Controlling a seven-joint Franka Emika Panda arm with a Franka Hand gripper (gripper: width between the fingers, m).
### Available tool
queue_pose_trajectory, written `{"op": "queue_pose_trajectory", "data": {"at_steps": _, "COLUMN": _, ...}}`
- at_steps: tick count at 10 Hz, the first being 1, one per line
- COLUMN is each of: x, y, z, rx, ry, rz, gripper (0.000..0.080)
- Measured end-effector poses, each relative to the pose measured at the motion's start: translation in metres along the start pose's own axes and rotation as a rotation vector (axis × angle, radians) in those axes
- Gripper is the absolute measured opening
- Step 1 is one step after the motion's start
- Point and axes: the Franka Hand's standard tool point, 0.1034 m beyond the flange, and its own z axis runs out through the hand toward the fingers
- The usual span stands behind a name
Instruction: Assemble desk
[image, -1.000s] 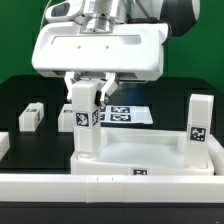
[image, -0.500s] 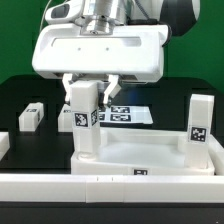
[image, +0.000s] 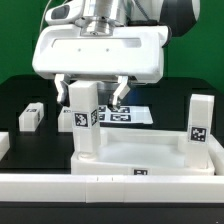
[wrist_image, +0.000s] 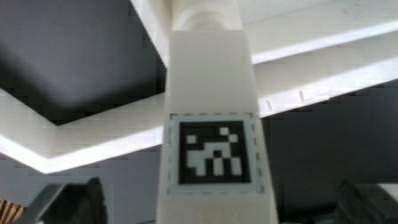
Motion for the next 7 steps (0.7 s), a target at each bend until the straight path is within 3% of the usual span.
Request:
{"op": "queue_pose_trajectory", "data": {"at_steps": 3, "x": 0.000, "y": 0.000, "z": 0.000, "rx": 0.004, "ry": -0.019, "rz": 0.001, "gripper": 0.0649}}
{"op": "queue_pose_trajectory", "data": {"at_steps": 5, "x": 0.016, "y": 0.002, "z": -0.016, "rx": 0.025, "ry": -0.060, "rz": 0.021, "gripper": 0.0649}}
{"op": "queue_pose_trajectory", "data": {"at_steps": 7, "x": 0.009, "y": 0.002, "z": -0.011, "rx": 0.030, "ry": -0.123, "rz": 0.028, "gripper": 0.0649}}
